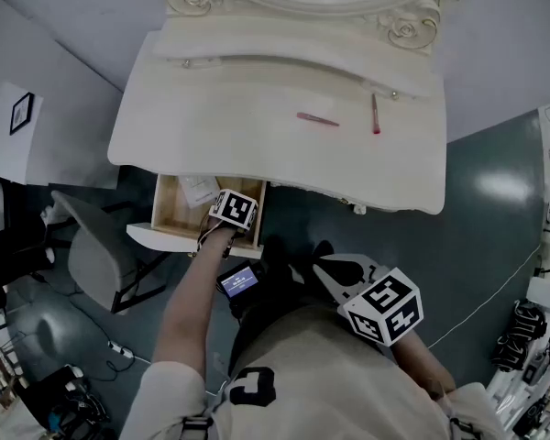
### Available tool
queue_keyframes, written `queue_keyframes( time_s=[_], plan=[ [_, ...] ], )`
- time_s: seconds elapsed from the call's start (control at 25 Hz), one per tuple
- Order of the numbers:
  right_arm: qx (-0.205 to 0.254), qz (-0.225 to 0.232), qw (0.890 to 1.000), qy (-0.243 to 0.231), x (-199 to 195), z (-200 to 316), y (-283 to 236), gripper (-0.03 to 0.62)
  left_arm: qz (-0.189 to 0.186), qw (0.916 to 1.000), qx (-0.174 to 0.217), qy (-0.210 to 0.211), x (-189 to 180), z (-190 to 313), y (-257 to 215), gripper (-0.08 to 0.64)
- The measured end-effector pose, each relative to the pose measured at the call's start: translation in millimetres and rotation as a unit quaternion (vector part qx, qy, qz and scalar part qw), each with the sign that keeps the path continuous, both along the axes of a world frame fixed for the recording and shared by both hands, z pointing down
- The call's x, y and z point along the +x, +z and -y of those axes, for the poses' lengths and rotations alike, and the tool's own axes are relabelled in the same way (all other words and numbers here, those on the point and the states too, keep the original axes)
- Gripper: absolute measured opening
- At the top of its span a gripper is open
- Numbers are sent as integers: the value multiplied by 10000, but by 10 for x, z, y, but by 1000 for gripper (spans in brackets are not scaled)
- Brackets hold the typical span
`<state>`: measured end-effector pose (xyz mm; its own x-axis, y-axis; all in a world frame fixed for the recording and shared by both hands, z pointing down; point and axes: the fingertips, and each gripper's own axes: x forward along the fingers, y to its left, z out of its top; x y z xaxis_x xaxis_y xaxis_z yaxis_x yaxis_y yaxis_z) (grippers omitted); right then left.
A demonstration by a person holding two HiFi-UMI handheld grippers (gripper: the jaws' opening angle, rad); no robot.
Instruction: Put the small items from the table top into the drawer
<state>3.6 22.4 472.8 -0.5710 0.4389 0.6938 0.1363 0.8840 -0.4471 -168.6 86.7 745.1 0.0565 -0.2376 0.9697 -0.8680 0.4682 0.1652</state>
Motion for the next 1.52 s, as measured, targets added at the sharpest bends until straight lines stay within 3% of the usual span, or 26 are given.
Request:
queue_keyframes(
  time_s=[0.04, 0.12, 0.44, 0.76, 1.16, 1.52],
  plan=[
    [-17, -23, 10000, -7, 4, -8, 10, 28, -63, 10000, -3, -27, 14, 4, 8, 148],
    [-26, -42, 10000, -39, 7, -30, 16, 28, -135, 9999, 8, -63, 32, 19, 3, 183],
    [5, -4, 10000, -30, 8, -76, -4, 28, -87, 9997, 136, -159, -18, -33, -101, 189],
    [-6, -11, 10000, -85, -7, -162, 1, 28, 231, 9984, 498, -163, -90, 63, -358, 189],
    [-7, 45, 9999, -103, -3, -253, -24, 28, 270, 9959, 802, -319, -49, 49, -573, 189],
    [-1, 198, 9997, -121, 91, -130, -79, 28, 406, 9945, 872, -411, 33, 111, -748, 189]
  ],
)
